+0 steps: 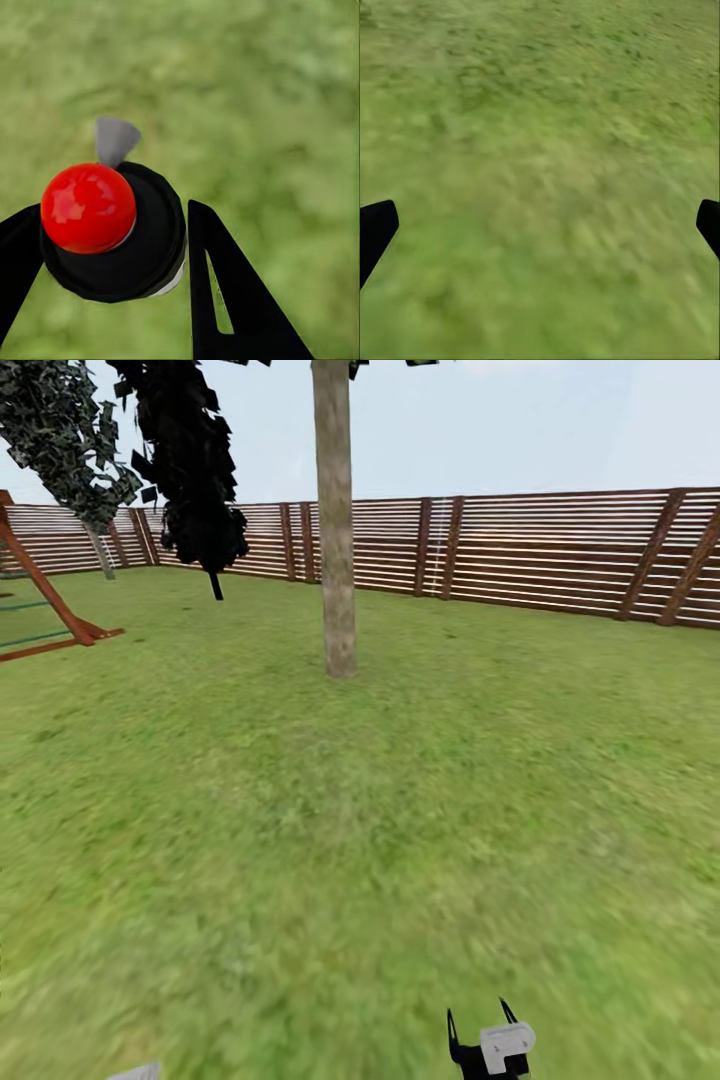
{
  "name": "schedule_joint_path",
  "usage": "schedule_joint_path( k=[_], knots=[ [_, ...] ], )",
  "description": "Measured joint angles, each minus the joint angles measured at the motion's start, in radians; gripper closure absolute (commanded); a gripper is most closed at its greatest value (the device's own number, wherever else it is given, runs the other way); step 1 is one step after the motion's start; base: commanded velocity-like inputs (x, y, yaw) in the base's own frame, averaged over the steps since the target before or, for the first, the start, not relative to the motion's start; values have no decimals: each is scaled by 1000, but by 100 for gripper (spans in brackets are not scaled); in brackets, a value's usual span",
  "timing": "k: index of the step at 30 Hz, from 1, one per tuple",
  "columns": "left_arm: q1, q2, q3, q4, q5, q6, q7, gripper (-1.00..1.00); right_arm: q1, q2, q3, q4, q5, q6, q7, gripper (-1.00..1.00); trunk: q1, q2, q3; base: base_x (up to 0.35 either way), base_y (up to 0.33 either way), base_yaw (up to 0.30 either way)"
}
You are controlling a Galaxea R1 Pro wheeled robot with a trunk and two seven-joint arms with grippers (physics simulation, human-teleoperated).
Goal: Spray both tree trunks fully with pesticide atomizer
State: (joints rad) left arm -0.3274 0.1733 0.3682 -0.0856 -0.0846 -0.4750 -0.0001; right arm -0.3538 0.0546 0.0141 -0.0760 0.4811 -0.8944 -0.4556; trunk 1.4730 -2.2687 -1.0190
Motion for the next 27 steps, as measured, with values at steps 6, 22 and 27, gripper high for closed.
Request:
schedule_joint_path(
  k=[6,22,27],
  knots=[
    [0,0,0,0,0,0,1,100,0,-1,2,1,4,2,4,-100,0,0,-1,339,0,8],
    [0,0,0,0,0,0,1,100,0,-1,3,21,4,2,4,-100,0,0,-1,339,0,0],
    [0,0,0,0,0,0,1,100,0,-1,3,21,4,2,4,-100,0,0,-1,339,0,0]
  ],
)
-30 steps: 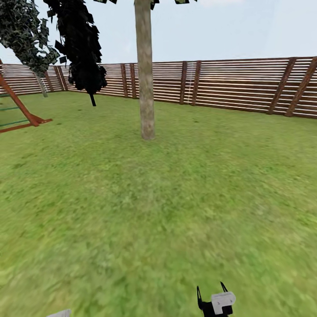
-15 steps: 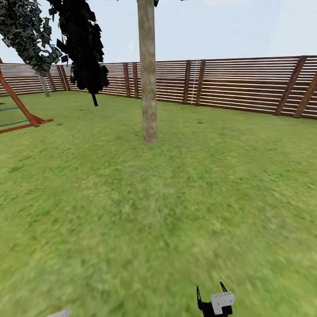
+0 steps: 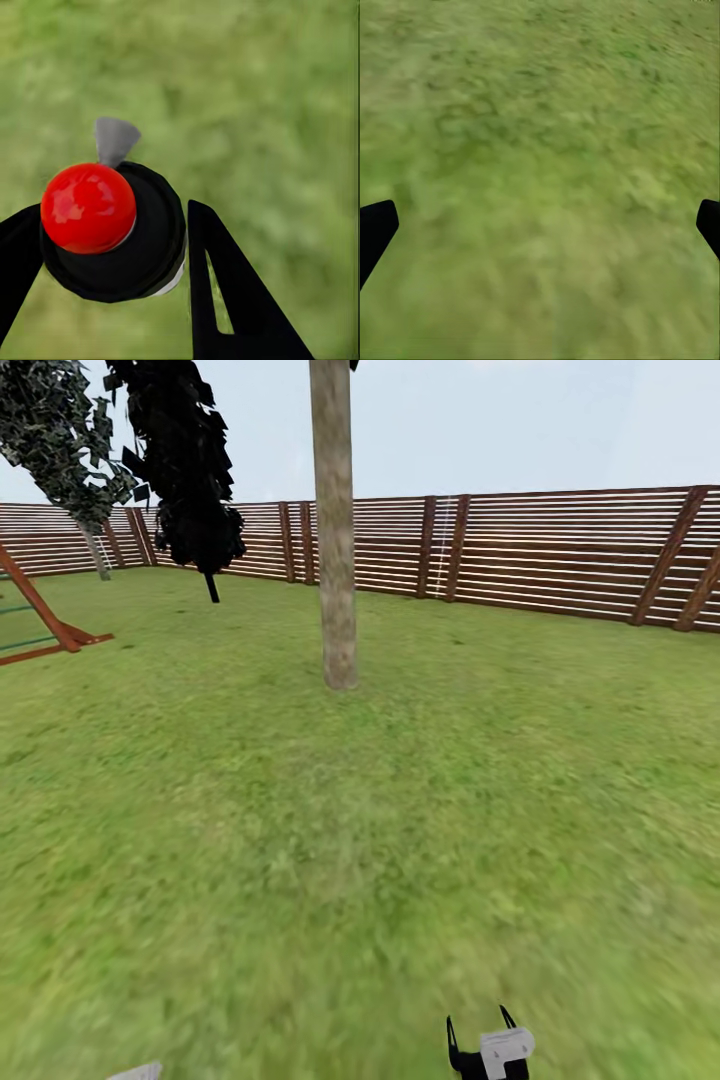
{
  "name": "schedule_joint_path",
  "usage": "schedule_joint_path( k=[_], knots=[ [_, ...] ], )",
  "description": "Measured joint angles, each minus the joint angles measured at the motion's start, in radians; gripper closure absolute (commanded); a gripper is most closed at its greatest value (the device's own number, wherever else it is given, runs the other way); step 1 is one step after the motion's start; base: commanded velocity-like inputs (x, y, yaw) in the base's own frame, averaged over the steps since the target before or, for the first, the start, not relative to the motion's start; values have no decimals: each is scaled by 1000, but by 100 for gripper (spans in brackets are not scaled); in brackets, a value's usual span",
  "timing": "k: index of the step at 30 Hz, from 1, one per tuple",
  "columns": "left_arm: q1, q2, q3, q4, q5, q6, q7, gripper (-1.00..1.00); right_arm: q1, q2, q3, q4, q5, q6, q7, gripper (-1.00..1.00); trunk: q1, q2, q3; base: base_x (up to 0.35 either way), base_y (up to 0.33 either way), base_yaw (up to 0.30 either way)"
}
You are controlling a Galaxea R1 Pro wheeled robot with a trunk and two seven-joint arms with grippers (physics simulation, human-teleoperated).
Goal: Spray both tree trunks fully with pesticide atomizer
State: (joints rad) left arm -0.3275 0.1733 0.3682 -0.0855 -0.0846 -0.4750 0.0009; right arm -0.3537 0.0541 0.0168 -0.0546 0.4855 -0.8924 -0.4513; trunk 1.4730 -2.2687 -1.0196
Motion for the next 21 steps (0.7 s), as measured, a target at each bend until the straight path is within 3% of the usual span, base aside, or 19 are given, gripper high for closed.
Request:
schedule_joint_path(
  k=[21],
  knots=[
    [0,0,0,0,0,-1,0,100,0,-1,0,1,0,0,0,-100,0,0,0,339,0,0]
  ],
)
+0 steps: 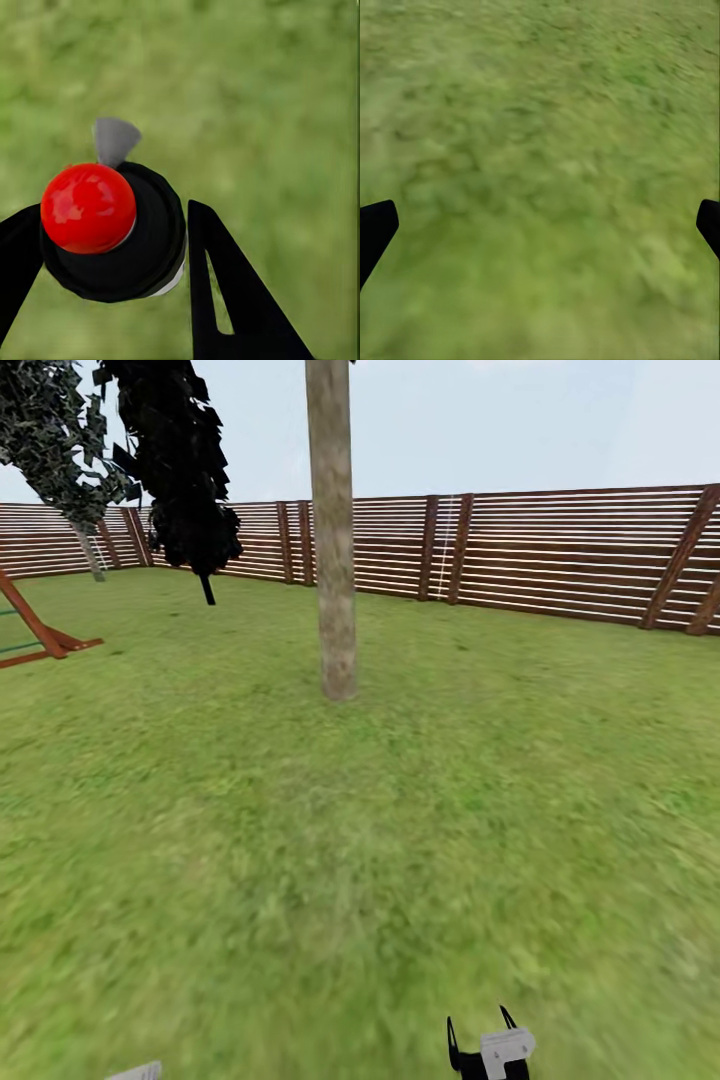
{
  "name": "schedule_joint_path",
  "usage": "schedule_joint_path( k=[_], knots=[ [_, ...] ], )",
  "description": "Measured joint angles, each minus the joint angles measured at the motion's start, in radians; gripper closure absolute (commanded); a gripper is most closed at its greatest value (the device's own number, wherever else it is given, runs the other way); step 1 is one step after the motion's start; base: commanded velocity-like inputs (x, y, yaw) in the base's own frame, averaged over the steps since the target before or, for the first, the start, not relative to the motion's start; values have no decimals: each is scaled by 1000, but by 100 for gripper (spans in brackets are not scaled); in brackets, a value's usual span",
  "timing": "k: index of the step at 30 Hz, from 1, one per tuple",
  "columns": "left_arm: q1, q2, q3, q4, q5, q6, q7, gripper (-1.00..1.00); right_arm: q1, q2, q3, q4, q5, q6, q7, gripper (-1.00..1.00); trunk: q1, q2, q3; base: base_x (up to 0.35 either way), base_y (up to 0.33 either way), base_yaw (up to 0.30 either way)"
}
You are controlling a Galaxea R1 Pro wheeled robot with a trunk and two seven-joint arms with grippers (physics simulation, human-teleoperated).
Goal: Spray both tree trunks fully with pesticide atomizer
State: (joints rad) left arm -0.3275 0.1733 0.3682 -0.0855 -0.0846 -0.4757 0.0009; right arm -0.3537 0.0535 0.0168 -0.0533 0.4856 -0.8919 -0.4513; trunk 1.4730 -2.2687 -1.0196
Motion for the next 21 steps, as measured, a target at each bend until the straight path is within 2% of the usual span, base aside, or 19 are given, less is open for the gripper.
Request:
schedule_joint_path(
  k=[21],
  knots=[
    [0,0,0,0,0,1,0,100,0,0,0,0,0,1,0,-100,0,0,0,339,0,0]
  ],
)
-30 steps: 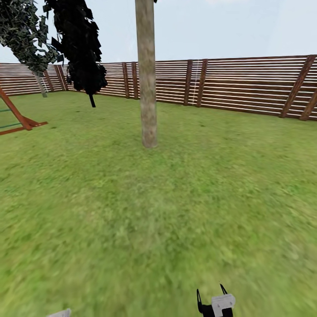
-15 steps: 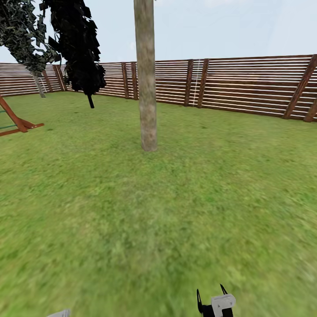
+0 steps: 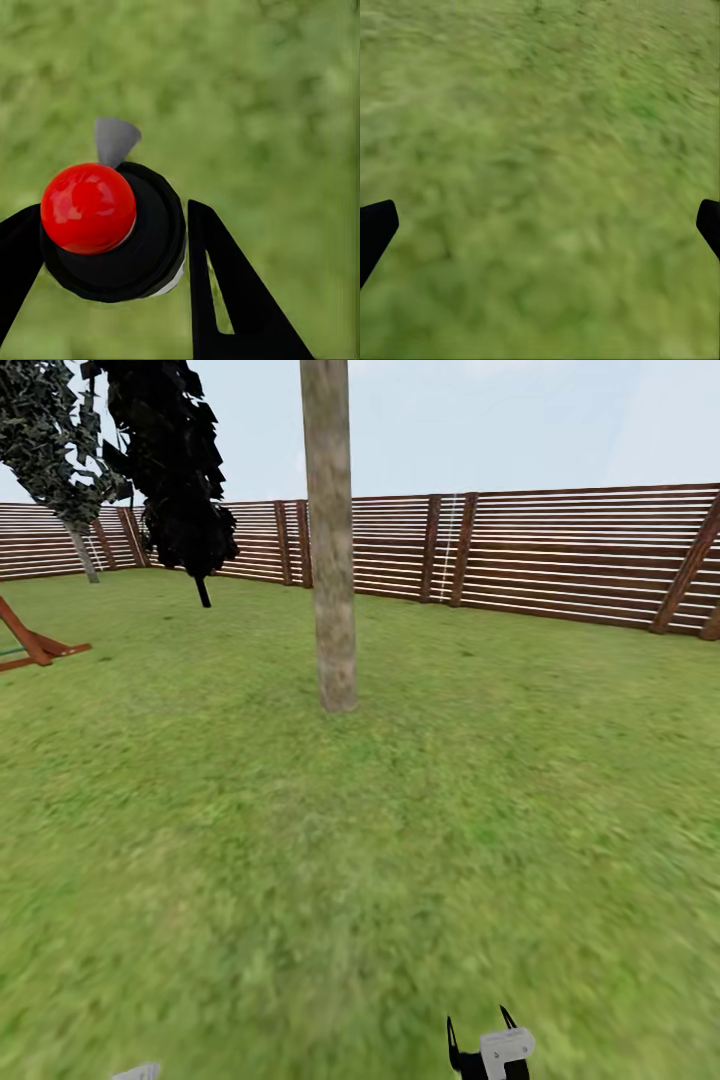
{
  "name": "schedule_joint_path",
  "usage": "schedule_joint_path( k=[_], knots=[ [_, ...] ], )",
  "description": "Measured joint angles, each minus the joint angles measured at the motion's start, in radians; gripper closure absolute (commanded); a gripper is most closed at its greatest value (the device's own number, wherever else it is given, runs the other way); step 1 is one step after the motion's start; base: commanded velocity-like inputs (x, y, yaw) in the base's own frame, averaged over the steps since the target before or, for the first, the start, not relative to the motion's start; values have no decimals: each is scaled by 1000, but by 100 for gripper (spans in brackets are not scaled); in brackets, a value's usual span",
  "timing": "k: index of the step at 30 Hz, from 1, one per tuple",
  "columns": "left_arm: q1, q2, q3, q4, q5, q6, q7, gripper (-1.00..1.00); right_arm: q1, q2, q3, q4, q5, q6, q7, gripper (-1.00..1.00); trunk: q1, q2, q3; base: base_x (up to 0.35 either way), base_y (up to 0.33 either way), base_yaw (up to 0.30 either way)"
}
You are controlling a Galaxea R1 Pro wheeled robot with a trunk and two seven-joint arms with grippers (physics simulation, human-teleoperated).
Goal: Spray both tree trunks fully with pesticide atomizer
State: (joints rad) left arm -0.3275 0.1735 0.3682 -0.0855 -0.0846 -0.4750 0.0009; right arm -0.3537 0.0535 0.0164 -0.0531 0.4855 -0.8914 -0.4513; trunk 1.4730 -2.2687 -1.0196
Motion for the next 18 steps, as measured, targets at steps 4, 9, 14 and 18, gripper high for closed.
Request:
schedule_joint_path(
  k=[4,9,14,18],
  knots=[
    [0,0,0,0,0,0,0,100,0,0,0,0,0,0,0,-100,0,0,0,339,0,0],
    [0,0,0,0,0,0,0,100,0,0,0,0,0,0,0,-100,0,0,0,339,0,0],
    [0,0,0,0,0,0,0,100,0,0,0,0,0,0,0,-100,0,0,0,339,0,0],
    [0,0,0,0,0,0,0,100,0,0,0,0,0,0,0,-100,0,0,0,339,0,0]
  ],
)
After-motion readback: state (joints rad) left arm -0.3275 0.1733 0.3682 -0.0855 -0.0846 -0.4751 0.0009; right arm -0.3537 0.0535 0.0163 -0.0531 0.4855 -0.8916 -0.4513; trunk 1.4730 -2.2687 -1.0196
